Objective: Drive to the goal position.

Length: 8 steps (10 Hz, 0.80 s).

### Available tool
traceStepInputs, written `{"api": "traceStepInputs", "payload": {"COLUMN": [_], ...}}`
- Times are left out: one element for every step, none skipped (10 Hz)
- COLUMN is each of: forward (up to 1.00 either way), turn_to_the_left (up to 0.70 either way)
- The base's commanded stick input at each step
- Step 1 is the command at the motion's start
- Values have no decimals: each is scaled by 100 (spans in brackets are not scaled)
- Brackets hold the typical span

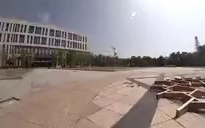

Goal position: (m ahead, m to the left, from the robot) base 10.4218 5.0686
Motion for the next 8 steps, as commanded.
{"api": "traceStepInputs", "payload": {"forward": [65,65,65,65,65,65,64,64], "turn_to_the_left": [0,0,0,0,0,0,0,0]}}
